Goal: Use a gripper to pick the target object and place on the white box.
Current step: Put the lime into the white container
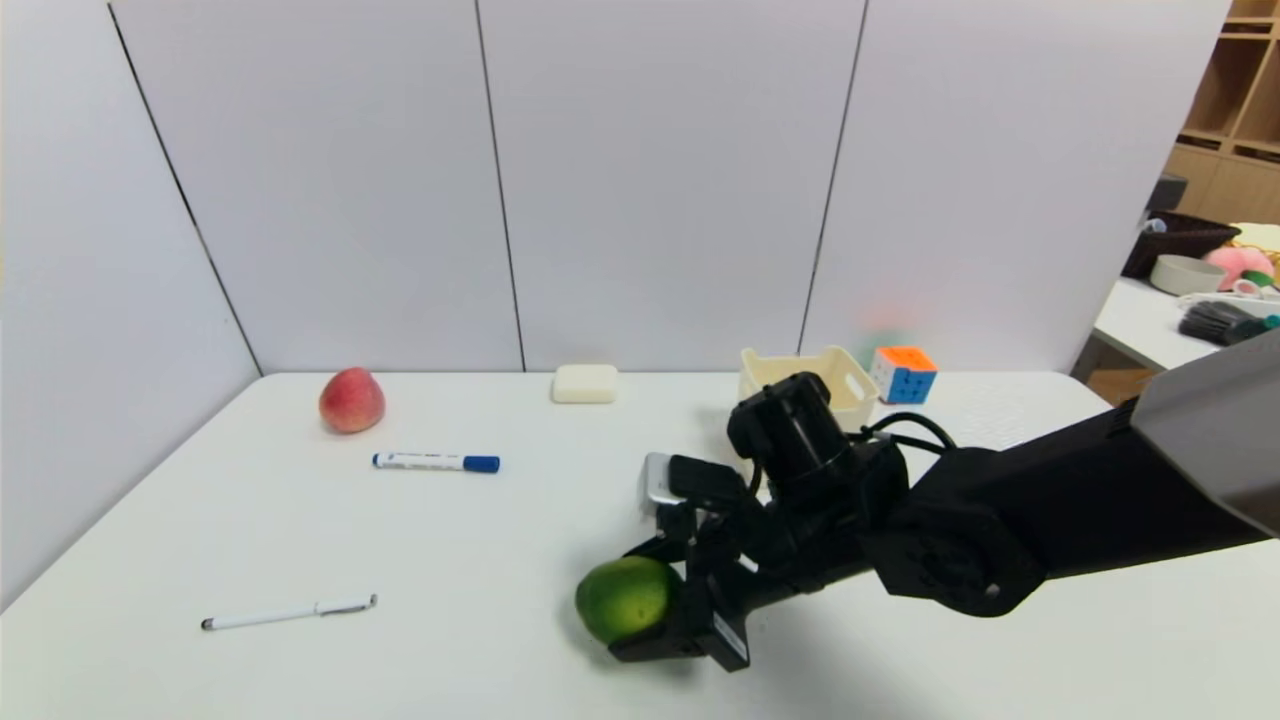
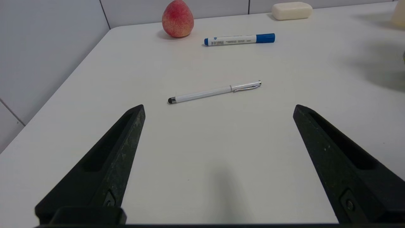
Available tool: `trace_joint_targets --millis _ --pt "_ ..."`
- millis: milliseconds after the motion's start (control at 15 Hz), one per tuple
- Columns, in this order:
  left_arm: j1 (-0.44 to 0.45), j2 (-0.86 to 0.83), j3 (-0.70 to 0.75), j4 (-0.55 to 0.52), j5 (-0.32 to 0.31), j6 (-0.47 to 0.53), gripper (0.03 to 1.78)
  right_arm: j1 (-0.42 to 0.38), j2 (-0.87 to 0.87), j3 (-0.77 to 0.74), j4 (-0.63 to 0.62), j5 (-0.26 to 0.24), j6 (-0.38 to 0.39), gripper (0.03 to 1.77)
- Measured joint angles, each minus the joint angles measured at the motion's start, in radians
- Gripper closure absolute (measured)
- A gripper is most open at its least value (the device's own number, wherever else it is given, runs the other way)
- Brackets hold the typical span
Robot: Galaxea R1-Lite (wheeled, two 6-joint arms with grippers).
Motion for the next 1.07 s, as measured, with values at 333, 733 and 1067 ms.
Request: trace_joint_targets --millis 333,733,1067 --pt "0.000 0.000 0.000 0.000 0.000 0.000 0.12 -0.126 -0.153 -0.019 0.060 0.003 0.008 0.78" --pt "0.000 0.000 0.000 0.000 0.000 0.000 0.12 -0.275 -0.254 -0.235 0.276 0.007 0.007 0.78" --pt "0.000 0.000 0.000 0.000 0.000 0.000 0.12 -0.370 -0.207 -0.375 0.291 0.006 -0.007 0.78"
